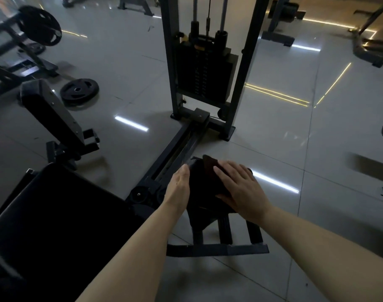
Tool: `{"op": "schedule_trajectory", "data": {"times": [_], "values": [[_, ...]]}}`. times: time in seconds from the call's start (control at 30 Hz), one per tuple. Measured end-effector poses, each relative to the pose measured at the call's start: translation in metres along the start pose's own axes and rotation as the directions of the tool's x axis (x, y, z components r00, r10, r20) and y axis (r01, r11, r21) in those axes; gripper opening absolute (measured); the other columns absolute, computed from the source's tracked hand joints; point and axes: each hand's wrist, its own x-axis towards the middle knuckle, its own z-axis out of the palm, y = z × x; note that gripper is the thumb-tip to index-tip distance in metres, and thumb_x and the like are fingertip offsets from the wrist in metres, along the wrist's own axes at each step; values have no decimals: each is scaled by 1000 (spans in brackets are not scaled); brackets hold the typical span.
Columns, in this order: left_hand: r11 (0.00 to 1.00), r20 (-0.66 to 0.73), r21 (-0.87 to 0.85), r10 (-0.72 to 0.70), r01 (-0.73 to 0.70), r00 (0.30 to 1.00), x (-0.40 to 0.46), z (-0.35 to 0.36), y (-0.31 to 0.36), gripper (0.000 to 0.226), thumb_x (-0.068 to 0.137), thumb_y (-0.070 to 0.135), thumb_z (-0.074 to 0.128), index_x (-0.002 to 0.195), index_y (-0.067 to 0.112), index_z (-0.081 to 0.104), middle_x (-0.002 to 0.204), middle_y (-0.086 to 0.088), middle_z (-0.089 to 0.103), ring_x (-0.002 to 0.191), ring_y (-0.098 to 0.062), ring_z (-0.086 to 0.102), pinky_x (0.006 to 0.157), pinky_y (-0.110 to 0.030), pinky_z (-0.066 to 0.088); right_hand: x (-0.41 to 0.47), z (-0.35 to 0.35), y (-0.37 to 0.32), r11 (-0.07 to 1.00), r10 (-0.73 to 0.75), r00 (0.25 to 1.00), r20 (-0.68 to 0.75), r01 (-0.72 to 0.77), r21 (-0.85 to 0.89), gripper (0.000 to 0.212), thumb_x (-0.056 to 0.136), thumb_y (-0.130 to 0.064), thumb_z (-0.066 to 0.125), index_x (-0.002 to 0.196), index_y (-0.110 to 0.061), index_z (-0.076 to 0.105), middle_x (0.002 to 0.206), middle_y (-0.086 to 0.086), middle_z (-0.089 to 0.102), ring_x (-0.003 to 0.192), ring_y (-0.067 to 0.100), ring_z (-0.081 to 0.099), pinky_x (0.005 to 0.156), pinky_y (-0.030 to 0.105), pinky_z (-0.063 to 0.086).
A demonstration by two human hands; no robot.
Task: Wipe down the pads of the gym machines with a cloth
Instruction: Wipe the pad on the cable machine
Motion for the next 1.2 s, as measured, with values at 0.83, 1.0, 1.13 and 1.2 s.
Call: {"op": "schedule_trajectory", "data": {"times": [0.83, 1.0, 1.13, 1.2], "values": [[909, -23, 378, 198, -175, 980, 11, 14, -29, 62, 99, 51, 15, 153, 24, 1, 159, 12, -11, 144, -6, -13, 113, -26, -6, 48, -1, -33, 972, 232, 972, -36, -230, 38, 59, 98, -45, 19, 140, -13, 45, 140, 5, 51, 134, 26, 41, 112, 44, 28], [935, -74, 289, 235, -204, 969, 6, 11, -35, 59, 92, 63, 12, 145, 39, 4, 159, 15, 0, 142, 4, -5, 118, -29, 3, 72, -1, -51, 1000, 14, 999, 30, -13, -27, 53, 98, -42, 32, 145, -18, 37, 149, 1, 42, 136, 20, 39, 113, 41, 25], [605, -39, 761, 405, -235, 914, 8, 7, -38, 76, 90, 65, 2, 152, 22, 9, 160, 6, 0, 145, -6, -5, 120, -32, 2, 36, -1, -5, 999, -39, 999, -17, 39, -6, 55, 97, -45, 30, 143, -17, 41, 148, 2, 43, 138, 20, 37, 113, 38, 22], [512, 42, 800, 473, -313, 880, 13, 11, -38, 79, 87, 65, -3, 152, 21, 9, 160, 7, -4, 145, -4, -11, 120, -31, -1, 22, -1, 8, 999, 13, 999, -52, -10, 52, 55, 97, -44, 31, 142, -15, 42, 147, 3, 43, 139, 21, 36, 113, 39, 24]]}}
